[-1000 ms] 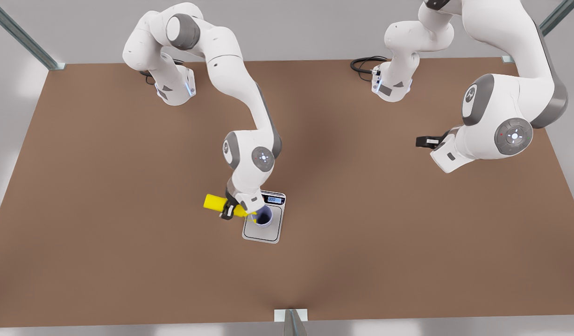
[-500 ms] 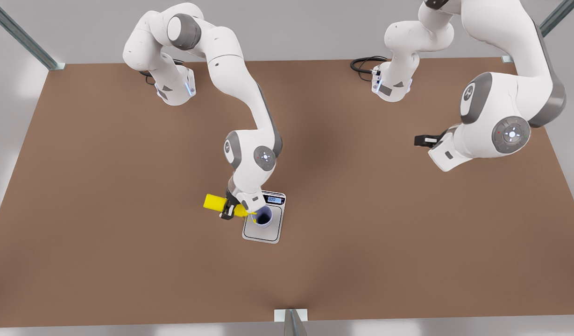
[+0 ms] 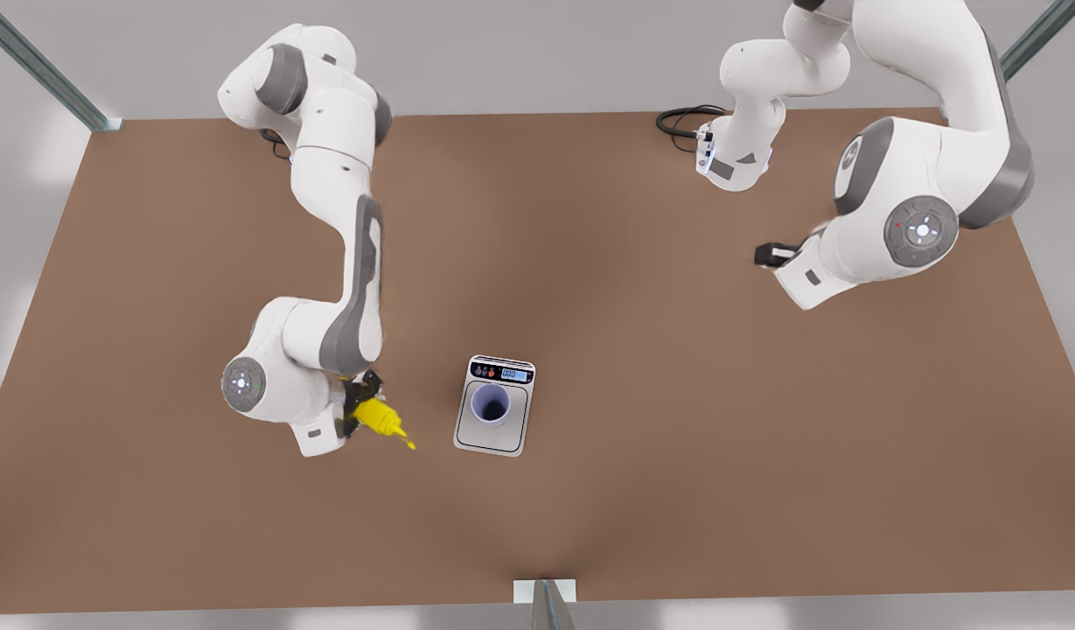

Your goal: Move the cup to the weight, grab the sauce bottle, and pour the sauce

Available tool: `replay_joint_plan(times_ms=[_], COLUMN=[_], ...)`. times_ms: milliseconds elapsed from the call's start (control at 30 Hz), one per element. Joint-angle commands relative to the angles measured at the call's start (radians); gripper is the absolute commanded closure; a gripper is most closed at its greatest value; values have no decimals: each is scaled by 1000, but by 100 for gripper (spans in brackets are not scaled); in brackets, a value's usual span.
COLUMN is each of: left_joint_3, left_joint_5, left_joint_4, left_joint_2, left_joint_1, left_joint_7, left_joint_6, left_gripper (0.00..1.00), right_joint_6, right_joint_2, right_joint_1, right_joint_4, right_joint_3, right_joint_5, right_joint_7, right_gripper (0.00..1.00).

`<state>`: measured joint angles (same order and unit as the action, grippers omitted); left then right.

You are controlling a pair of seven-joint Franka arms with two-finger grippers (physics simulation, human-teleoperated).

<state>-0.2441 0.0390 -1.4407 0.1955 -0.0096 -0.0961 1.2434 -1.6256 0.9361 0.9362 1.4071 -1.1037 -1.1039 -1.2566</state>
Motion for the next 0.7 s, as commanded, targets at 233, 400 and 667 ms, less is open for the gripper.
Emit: replay_joint_plan(times_ms=[233, 400, 667], left_joint_3=[-1, -1, -4], left_joint_5=[16, 16, 18], left_joint_4=[-4, -3, -3], left_joint_2=[8, 4, 2], left_joint_1=[2, 7, 5], left_joint_7=[-86, -86, -86], left_joint_6=[-7, -22, -27], left_gripper=[0, 0, 0], right_joint_6=[337, 365, 380], right_joint_2=[-3, -2, 7], right_joint_1=[-301, -476, -622], right_joint_4=[-8, 0, 10], right_joint_3=[192, 361, 535], right_joint_5=[-317, -356, -450], right_joint_7=[-764, -988, -1162], right_gripper=[45, 45, 45])
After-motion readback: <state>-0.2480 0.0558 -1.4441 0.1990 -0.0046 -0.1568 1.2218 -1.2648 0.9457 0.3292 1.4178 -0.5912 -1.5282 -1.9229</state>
